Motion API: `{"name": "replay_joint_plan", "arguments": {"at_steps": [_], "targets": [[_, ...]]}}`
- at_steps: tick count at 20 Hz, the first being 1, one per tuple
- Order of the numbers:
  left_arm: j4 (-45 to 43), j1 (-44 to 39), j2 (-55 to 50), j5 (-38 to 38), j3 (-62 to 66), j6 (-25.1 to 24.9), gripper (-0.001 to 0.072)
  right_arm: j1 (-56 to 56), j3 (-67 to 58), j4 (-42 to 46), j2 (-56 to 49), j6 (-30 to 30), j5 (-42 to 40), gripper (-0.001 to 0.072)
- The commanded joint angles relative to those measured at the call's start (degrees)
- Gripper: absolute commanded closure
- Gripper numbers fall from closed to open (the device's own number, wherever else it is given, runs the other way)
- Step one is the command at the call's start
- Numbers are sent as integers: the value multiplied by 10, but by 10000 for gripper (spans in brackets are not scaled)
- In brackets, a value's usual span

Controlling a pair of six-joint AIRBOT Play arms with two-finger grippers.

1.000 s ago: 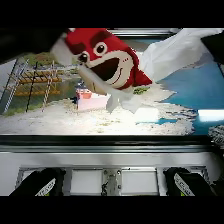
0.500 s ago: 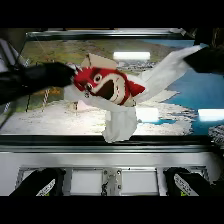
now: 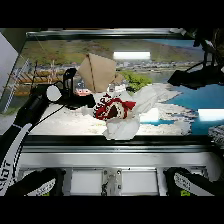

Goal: Fold the clothes and pants, and hang the long-sleeved shirts on hangers.

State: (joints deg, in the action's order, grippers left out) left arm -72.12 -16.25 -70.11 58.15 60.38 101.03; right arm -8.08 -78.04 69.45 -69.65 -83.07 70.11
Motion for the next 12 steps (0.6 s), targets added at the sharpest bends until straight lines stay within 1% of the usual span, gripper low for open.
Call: {"name": "replay_joint_plan", "arguments": {"at_steps": [1, 2, 3, 5, 7, 9, 10, 11, 12], "targets": [[5, 64, -16, -60, -64, 17, 24, -2, 83, -4, 23, 6, -21, 57], [28, 77, -25, -81, -78, 16, 24, 2, 111, -12, 25, 6, -29, 57], [67, 87, -38, -98, -88, 2, 24, 8, 138, -23, 24, 8, -38, 56], [167, 92, -75, -123, -93, -66, 24, 24, 198, -45, 22, 8, -68, 53], [247, 83, -113, -139, -92, -112, 24, 50, 261, -67, 18, 7, -99, 53], [269, 74, -136, -156, -91, -117, 25, 87, 321, -89, 9, 7, -129, 53], [269, 74, -146, -157, -86, -117, 47, 111, 347, -101, 0, 8, -149, 53], [271, 74, -154, -151, -79, -117, 188, 133, 362, -111, -12, 8, -168, 53], [271, 74, -157, -147, -71, -117, 275, 157, 367, -120, -27, 8, -183, 53]]}}
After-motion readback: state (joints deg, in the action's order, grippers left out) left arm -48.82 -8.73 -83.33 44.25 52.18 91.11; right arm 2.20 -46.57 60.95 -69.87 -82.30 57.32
